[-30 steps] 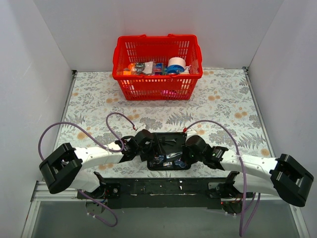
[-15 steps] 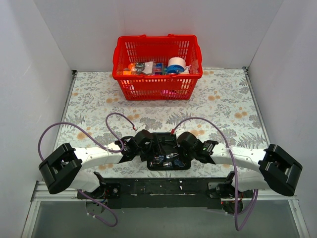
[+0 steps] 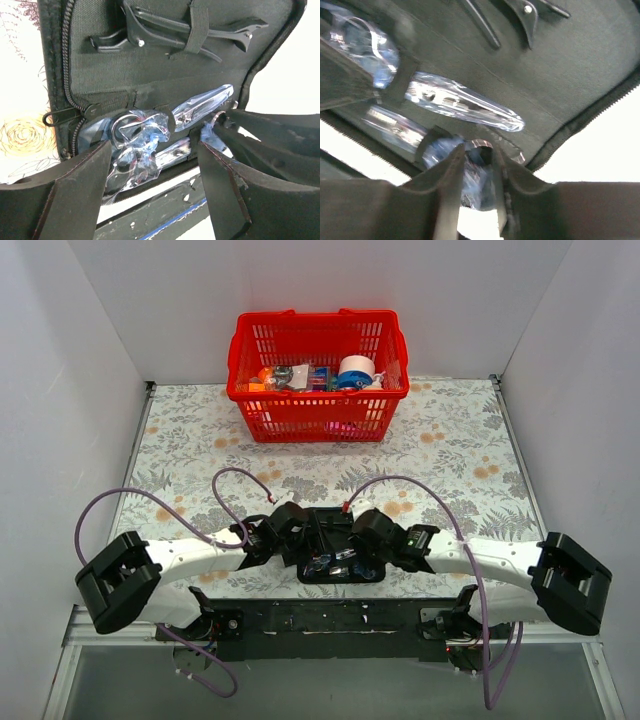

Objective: Sort the hair-cutting tools
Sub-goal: Adjust the scissors in the hairdressing tool bag.

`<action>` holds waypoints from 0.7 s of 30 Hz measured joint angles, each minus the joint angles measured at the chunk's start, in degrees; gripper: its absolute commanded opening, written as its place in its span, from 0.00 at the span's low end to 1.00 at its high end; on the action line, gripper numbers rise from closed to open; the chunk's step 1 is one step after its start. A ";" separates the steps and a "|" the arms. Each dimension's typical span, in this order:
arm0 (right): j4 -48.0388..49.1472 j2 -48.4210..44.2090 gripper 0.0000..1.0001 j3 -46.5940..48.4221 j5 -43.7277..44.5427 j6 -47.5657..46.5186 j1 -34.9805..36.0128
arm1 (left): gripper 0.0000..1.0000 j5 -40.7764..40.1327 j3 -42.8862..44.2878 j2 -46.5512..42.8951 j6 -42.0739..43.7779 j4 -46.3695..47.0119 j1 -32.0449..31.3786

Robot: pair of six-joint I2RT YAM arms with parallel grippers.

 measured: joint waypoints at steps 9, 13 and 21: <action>-7.08 -14.58 0.77 1.03 1.88 2.14 1.20 | 0.70 -0.02 4.28 -2.86 2.08 -6.32 -0.04; -7.48 -17.27 0.76 3.76 6.03 1.11 -2.80 | 0.70 -0.26 7.65 -5.09 3.17 -9.27 -0.09; -1.88 -3.10 0.61 8.74 4.28 -4.20 -20.68 | 0.72 -0.83 10.27 -11.91 3.72 -13.31 -0.09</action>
